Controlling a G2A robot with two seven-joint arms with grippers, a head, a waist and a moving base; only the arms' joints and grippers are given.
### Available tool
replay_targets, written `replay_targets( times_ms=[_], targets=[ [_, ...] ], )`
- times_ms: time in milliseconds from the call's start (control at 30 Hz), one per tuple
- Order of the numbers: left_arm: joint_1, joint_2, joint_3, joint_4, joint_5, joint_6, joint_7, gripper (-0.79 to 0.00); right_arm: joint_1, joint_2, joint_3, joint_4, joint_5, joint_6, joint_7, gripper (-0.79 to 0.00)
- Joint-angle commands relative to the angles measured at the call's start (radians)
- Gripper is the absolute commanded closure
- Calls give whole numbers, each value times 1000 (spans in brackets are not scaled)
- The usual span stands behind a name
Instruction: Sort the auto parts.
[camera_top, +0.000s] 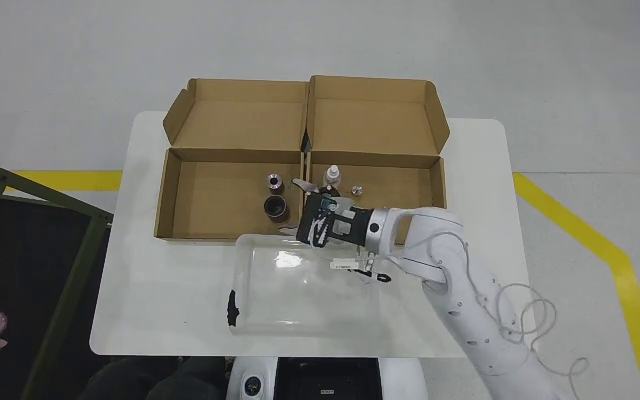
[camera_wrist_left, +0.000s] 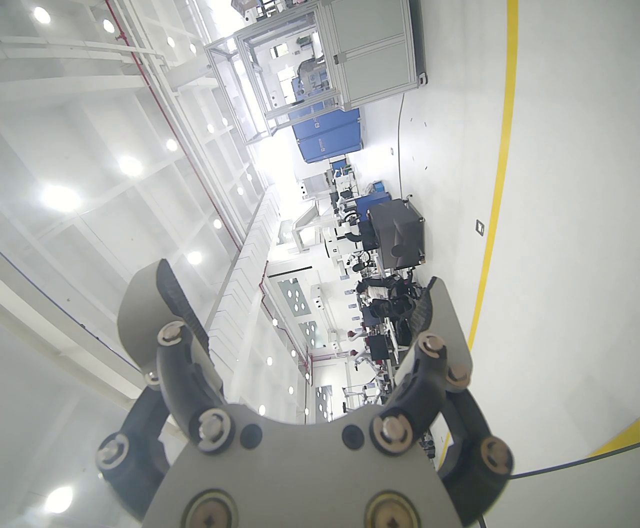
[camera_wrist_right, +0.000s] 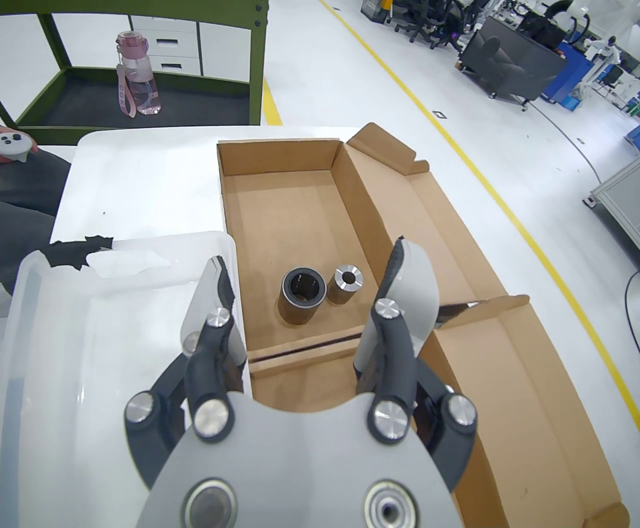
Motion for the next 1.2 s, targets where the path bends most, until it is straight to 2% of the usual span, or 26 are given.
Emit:
replay_targets(
  times_ms=[0, 267, 567, 733, 833, 933, 1167],
  targets=[
    [0, 0, 0, 0, 0, 0, 0, -785, -43, 9, 34, -28, -14, -9, -17, -542],
    [0, 0, 0, 0, 0, 0, 0, -785, -198, 44, 162, -114, -57, -39, -110, -548],
    [0, 0, 0, 0, 0, 0, 0, -785, -330, 71, 318, -134, -74, 2, -285, -563],
    [0, 0, 0, 0, 0, 0, 0, -785, -403, 84, 393, -133, -118, 25, -406, -643],
    [0, 0, 0, 0, 0, 0, 0, -785, -440, 90, 432, -129, -123, 39, -463, -659],
    [0, 0, 0, 0, 0, 0, 0, -785, -478, 95, 472, -130, -132, 56, -533, -720],
    [0, 0, 0, 0, 0, 0, 0, -785, -567, 107, 563, -106, -130, 83, -643, -736]
  ],
)
